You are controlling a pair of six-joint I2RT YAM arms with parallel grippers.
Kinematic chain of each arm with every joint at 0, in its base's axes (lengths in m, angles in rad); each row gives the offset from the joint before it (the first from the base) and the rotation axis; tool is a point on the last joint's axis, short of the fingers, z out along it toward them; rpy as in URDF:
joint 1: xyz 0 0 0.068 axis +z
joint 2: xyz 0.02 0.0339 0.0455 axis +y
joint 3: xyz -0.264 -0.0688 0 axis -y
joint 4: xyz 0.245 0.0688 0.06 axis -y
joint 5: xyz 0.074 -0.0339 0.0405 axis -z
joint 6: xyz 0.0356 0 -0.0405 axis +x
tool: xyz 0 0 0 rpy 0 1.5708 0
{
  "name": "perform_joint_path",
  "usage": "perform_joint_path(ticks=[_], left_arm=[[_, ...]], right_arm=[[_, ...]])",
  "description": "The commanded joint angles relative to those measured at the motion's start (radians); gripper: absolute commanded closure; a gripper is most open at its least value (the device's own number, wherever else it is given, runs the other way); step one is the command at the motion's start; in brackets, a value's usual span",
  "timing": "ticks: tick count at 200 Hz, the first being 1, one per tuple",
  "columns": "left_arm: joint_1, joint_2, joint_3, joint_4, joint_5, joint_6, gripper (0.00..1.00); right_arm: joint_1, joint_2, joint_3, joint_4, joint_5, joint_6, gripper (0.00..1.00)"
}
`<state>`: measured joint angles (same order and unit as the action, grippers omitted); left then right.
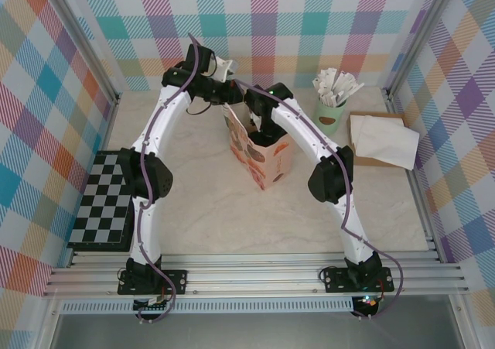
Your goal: Pack the takeout coffee
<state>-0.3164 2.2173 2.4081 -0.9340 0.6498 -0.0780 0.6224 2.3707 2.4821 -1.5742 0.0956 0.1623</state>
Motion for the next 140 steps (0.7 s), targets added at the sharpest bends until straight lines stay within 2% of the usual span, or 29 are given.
perform_joint_path(ticks=[1, 25, 73, 122, 140], left_arm=[[-0.01, 0.014, 0.028, 0.006, 0.002, -0.082, 1.0], [-0.012, 0.016, 0.013, 0.0, 0.001, -0.098, 1.0], [-0.002, 0.002, 0.006, -0.034, -0.079, -0.103, 1.0], [0.013, -0.022, -0.032, -0.025, -0.041, -0.105, 1.0], [0.011, -0.042, -0.077, 0.002, -0.046, -0.114, 1.0]], right_arm=[[-0.001, 0.044, -0.018, -0.008, -0.015, -0.029, 0.37], [-0.001, 0.047, -0.021, 0.0, -0.019, -0.035, 0.37], [-0.001, -0.015, -0.046, 0.013, -0.025, -0.065, 0.37], [-0.001, -0.188, -0.302, 0.079, 0.0, -0.061, 0.35], [-0.003, -0.207, -0.326, 0.092, -0.013, -0.052, 0.36]])
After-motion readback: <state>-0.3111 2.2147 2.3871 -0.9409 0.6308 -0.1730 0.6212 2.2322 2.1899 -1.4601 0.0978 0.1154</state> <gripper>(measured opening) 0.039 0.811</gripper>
